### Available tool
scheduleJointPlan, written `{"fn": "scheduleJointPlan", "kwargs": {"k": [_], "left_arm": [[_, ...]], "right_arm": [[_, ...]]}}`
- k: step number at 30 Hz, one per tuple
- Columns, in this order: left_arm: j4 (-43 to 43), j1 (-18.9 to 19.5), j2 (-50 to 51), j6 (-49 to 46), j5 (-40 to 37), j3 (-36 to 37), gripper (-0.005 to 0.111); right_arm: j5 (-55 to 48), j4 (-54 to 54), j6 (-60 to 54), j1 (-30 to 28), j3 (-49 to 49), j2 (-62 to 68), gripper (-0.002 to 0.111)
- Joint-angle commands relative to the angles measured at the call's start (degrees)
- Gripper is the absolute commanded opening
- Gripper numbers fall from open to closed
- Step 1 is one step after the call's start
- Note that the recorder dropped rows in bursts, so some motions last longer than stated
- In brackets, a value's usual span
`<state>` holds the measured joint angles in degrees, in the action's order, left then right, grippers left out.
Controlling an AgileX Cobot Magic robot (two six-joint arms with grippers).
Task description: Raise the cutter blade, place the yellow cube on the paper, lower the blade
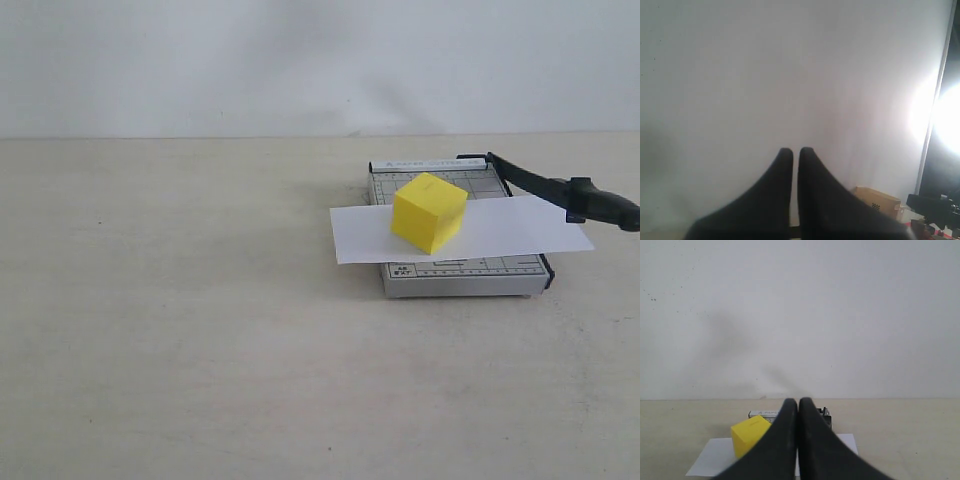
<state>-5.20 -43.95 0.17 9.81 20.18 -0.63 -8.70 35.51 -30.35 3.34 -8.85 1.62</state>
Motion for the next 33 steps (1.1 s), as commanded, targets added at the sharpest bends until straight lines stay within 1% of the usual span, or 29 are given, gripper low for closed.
{"fn": "scheduleJointPlan", "kwargs": {"k": [1,3,7,9,11,13,14,15,16,17,19,20,21,22,23,24,25,26,27,29,33], "left_arm": [[0.1,0.1,-0.2,0.2,-1.3,0.2,0.005],[0.1,0.1,-0.2,0.2,-7.0,0.2,0.005],[0.1,0.1,-0.2,0.2,-26.7,0.2,0.005],[0.1,0.1,-0.2,0.2,-30.6,0.2,0.005],[0.1,0.1,-0.2,0.2,-32.2,0.2,0.005],[0.1,0.1,-0.2,0.2,-32.5,0.2,0.005],[0.1,0.1,-0.2,0.2,-32.4,0.2,0.005],[0.1,0.1,-0.2,0.2,-32.4,0.2,0.005],[0.1,0.1,-0.2,0.2,-32.4,0.2,0.005],[0.1,0.1,-0.2,0.2,-32.4,0.2,0.005],[0.1,0.1,-0.2,0.2,-32.4,0.2,0.005],[0.1,0.1,-0.2,0.2,-32.4,0.2,0.005],[0.1,0.2,-0.2,0.2,-32.4,0.2,0.005],[0.1,0.6,-0.2,0.4,-32.6,0.2,0.005],[0.1,1.7,-0.2,0.4,-33.5,0.2,0.005],[0.1,2.5,-0.2,0.4,-34.4,0.2,0.005],[0.1,4.7,-0.2,0.4,-36.0,0.2,0.005],[0.1,6.1,-0.2,0.4,-37.0,0.2,0.005],[0.1,9.7,-0.2,0.4,-38.8,0.2,0.005],[0.2,13.7,-0.2,0.4,-41.3,0.2,0.005],[0.3,21.2,-0.2,0.4,-45.2,0.2,0.005]], "right_arm": [[0.4,0.1,0.4,0.0,0.2,-0.4,0.0],[0.4,0.1,0.4,0.0,0.2,-0.4,0.0],[0.3,0.1,0.4,0.0,0.2,-0.4,0.0],[0.2,0.1,0.4,0.0,0.1,-0.4,0.0],[-1.3,-0.1,0.4,0.0,-0.5,-0.3,0.002],[-6.2,-0.8,0.4,0.0,-3.0,2.3,0.015],[-8.8,-1.8,0.5,0.0,-5.2,5.8,0.029],[-10.0,-2.8,1.2,0.0,-6.6,8.4,0.038],[-11.8,-5.5,6.1,0.0,-9.7,14.0,0.051],[-13.0,-7.8,10.1,0.0,-11.9,17.5,0.056],[-21.5,-22.2,23.7,0.0,-23.2,32.9,0.058],[-24.1,-24.9,25.1,0.0,-27.0,36.0,0.058],[-31.8,-30.0,26.5,0.0,-35.1,43.6,0.058],[-35.6,-31.1,26.5,0.0,-38.2,46.7,0.058],[-42.9,-31.1,24.6,0.0,-45.1,53.7,0.058],[-45.5,-30.6,23.2,0.0,-47.4,56.3,0.058],[-50.2,-29.9,21.0,0.0,-51.8,62.0,0.058],[-51.3,-29.9,20.6,0.0,-53.2,64.3,0.058],[-52.9,-29.9,19.4,0.0,-54.8,67.8,0.058],[-53.5,-29.9,19.3,0.0,-55.2,70.0,0.058],[-51.4,-29.9,18.0,0.0,-55.2,71.8,0.058]]}}
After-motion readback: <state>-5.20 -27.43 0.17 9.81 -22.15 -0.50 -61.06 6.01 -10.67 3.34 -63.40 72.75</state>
